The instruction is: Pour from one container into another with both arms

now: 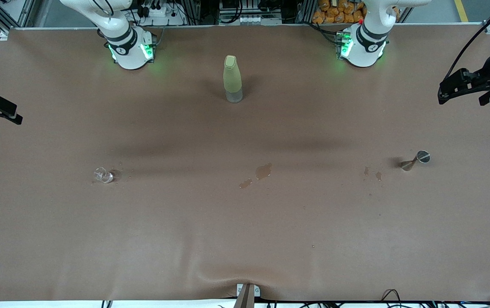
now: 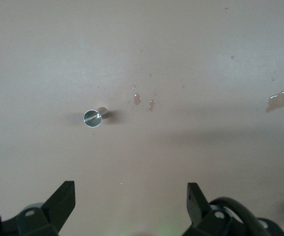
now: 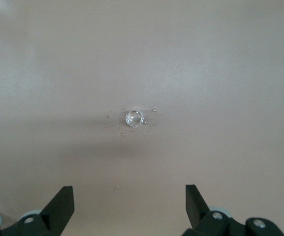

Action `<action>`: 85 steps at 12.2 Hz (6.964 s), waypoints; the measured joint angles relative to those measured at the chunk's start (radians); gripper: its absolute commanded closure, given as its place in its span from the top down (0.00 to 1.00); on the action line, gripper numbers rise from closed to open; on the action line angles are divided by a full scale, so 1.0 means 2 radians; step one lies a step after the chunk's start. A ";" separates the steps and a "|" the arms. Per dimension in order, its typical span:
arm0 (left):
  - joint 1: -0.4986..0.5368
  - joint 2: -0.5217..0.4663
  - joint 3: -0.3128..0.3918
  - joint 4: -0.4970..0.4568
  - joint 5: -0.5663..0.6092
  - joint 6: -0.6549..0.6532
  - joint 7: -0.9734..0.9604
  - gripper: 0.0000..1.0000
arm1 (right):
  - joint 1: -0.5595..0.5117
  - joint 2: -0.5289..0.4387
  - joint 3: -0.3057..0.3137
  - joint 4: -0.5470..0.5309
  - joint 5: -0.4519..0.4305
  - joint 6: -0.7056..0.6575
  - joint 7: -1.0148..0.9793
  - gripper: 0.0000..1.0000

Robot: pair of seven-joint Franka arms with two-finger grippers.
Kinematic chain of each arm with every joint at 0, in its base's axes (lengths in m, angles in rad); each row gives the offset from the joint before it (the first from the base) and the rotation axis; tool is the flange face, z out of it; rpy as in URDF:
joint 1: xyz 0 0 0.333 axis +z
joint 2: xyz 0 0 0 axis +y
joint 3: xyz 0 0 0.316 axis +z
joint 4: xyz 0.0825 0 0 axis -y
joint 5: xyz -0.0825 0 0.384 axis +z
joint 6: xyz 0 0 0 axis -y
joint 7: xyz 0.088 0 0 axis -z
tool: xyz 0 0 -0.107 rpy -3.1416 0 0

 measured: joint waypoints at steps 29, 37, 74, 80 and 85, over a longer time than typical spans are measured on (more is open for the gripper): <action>0.105 0.119 0.097 0.006 -0.144 0.053 0.421 1.00 | -0.042 0.009 -0.050 -0.010 -0.002 0.011 -0.603 1.00; 0.204 0.221 0.098 0.006 -0.298 0.056 0.746 1.00 | -0.055 0.012 -0.061 -0.041 0.002 0.055 -0.861 1.00; 0.319 0.488 0.030 0.007 -0.517 -0.072 1.167 1.00 | -0.095 0.436 -0.174 -0.119 0.676 -0.082 -1.350 1.00; 0.322 0.497 0.023 0.007 -0.524 -0.076 1.190 1.00 | -0.096 0.463 -0.163 -0.112 0.715 -0.083 -1.358 1.00; 0.330 0.501 0.023 0.007 -0.524 -0.081 1.192 1.00 | -0.097 0.472 -0.149 -0.107 0.733 -0.083 -1.361 1.00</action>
